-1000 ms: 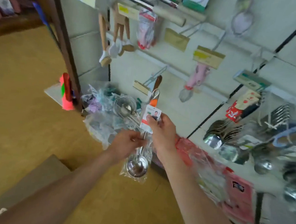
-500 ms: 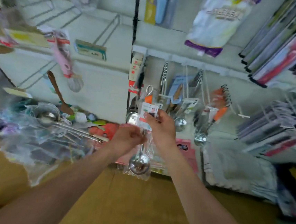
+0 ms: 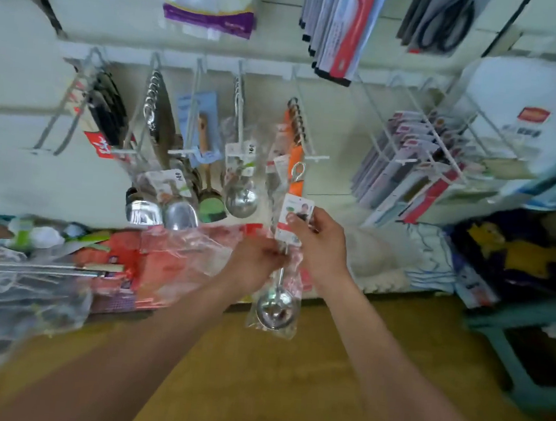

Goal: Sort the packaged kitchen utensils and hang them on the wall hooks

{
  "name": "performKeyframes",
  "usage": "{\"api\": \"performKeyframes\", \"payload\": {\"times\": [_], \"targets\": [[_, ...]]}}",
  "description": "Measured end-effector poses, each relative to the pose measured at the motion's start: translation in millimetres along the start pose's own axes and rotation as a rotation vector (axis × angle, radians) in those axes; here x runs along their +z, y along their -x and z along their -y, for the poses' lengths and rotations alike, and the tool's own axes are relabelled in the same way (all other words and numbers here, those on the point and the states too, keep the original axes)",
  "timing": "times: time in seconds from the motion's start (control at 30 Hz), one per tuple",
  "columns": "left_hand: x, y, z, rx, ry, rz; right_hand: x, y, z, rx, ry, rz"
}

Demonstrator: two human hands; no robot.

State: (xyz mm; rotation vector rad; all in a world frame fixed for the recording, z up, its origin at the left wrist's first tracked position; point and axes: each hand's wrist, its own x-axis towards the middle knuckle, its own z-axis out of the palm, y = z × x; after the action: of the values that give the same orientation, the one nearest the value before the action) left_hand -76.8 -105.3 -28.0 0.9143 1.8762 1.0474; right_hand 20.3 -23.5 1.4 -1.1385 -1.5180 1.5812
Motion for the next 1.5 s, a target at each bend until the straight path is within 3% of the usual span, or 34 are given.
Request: {"api": "performKeyframes", "payload": {"times": [0.47, 1.0, 1.27, 1.5], "targets": [[15, -41, -3, -0.044, 0.070, -0.088, -4, -43, -3, -0.008, 0.016, 0.000], [14, -67, -1, -0.014, 0.041, -0.027, -7, -68, -13, -0.034, 0.029, 0.073], [-2, -108, -7, -0.093, 0.017, -0.114, 18, -109, -8, 0.004, 0.034, 0.020], [1, -118, 4, -0.131, 0.008, -0.088, 23, -114, -26, 0.018, 0.092, -0.103]]}}
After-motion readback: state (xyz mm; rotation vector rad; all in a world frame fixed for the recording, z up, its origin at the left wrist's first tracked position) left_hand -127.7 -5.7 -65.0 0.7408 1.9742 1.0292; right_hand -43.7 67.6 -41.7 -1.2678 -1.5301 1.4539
